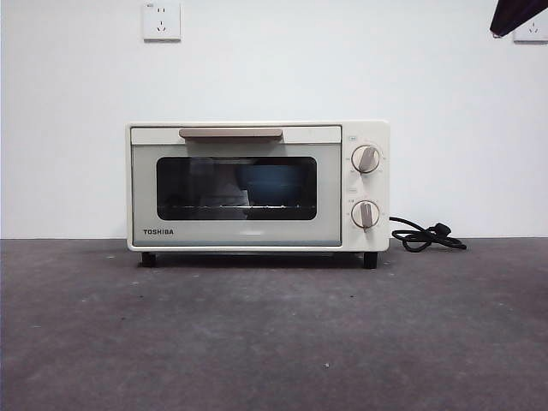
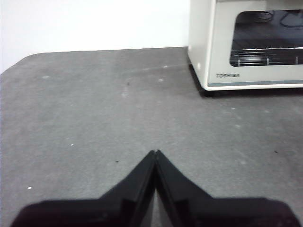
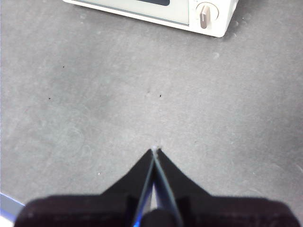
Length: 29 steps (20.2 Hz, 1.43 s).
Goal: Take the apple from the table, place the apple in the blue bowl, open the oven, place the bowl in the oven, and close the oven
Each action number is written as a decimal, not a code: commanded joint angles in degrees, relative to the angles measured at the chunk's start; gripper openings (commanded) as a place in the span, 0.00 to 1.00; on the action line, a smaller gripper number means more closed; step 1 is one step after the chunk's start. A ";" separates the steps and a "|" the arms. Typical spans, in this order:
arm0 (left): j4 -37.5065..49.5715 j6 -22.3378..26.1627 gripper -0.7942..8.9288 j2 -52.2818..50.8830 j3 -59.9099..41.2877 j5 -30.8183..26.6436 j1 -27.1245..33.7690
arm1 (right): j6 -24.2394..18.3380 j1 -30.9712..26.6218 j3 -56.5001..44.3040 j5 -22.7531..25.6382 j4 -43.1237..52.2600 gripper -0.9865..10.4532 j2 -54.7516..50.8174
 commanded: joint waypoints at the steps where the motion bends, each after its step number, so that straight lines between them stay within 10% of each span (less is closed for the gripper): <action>1: 0.48 -0.96 0.08 -0.13 -0.63 -2.03 0.94 | 0.37 0.04 -0.59 0.04 0.17 0.09 -0.02; 22: 1.01 -0.76 0.08 0.50 -0.61 2.03 0.63 | -2.93 -0.96 -0.61 2.97 0.57 0.09 -3.34; 29: 1.01 -0.76 0.08 0.57 -0.61 2.03 0.63 | -10.38 -19.98 -16.46 4.24 16.28 0.09 -20.83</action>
